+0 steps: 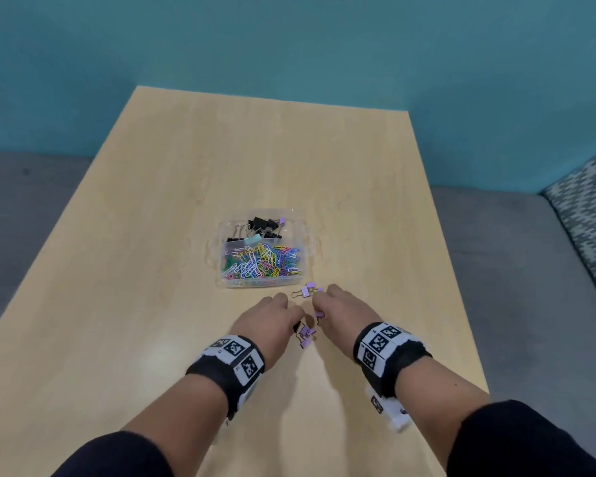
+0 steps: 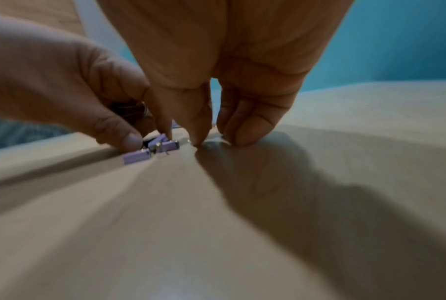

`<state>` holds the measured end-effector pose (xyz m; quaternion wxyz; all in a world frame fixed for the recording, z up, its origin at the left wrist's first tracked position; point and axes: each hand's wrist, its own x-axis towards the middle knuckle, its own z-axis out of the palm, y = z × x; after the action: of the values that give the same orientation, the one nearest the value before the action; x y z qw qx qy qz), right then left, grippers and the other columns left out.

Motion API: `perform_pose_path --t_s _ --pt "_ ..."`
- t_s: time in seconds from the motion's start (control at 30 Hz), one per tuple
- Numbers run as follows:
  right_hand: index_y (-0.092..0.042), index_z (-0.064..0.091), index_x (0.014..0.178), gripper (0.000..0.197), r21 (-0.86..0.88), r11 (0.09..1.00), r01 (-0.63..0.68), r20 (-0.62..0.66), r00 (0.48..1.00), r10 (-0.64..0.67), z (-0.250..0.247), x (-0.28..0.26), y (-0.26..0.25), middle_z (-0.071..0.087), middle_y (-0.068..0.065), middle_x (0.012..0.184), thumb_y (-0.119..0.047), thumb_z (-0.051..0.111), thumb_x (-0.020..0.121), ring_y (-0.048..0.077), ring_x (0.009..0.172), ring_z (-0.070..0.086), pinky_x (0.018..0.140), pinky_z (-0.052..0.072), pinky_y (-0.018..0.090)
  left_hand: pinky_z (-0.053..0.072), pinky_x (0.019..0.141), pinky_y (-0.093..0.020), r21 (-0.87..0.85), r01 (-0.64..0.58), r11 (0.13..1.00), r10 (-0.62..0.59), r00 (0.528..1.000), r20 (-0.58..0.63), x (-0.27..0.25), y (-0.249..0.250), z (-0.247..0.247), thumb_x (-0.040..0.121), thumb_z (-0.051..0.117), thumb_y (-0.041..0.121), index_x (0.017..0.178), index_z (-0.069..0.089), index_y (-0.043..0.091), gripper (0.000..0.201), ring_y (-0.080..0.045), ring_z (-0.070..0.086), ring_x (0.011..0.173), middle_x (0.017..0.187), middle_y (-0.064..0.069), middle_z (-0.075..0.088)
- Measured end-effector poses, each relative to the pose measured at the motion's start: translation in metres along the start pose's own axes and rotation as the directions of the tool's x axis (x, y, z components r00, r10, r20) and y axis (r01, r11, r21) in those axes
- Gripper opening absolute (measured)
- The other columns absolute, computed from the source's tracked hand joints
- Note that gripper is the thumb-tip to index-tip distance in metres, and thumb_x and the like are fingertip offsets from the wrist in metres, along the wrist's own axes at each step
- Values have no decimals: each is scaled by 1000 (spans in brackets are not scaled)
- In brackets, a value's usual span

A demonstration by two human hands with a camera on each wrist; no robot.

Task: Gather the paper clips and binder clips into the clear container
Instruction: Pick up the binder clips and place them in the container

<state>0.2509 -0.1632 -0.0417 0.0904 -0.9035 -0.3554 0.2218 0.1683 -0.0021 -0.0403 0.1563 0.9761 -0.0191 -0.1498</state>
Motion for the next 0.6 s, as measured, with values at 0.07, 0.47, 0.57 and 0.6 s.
perform_pose_path --t_s 0.07,0.47,0.57,0.6 --pt "-17 49 84 9 118 991 -59 -33 997 63 -2 -1 -1 45 2 91 -8 51 84 26 70 48 61 39 32 44 64 -37 -24 35 999 -36 999 -30 0 2 1 84 49 14 90 51 18 8 -25 47 86 89 -2 42" --pt "-16 46 61 20 934 259 -245 81 853 515 -16 -4 -12 65 16 72 -3 61 58 24 58 57 56 42 35 36 48 -25 -657 303 690 -463 883 -79 -9 -7 -5 71 64 14 66 48 16 17 -13 45 52 59 6 53" --pt "-16 48 68 24 976 123 -180 94 856 509 -35 3 -17 67 19 73 2 65 66 25 58 57 49 37 29 35 47 -26 -883 220 414 -543 839 -46 -3 -22 -27 67 72 9 66 50 12 22 -15 40 48 57 2 49" --pt "-14 48 73 24 987 88 -138 77 865 496 -44 5 -18 66 20 72 5 63 74 25 57 57 46 38 27 32 46 -26 -939 161 304 -547 836 -34 -1 -28 -36 63 74 9 65 50 15 25 -16 38 48 56 1 47"
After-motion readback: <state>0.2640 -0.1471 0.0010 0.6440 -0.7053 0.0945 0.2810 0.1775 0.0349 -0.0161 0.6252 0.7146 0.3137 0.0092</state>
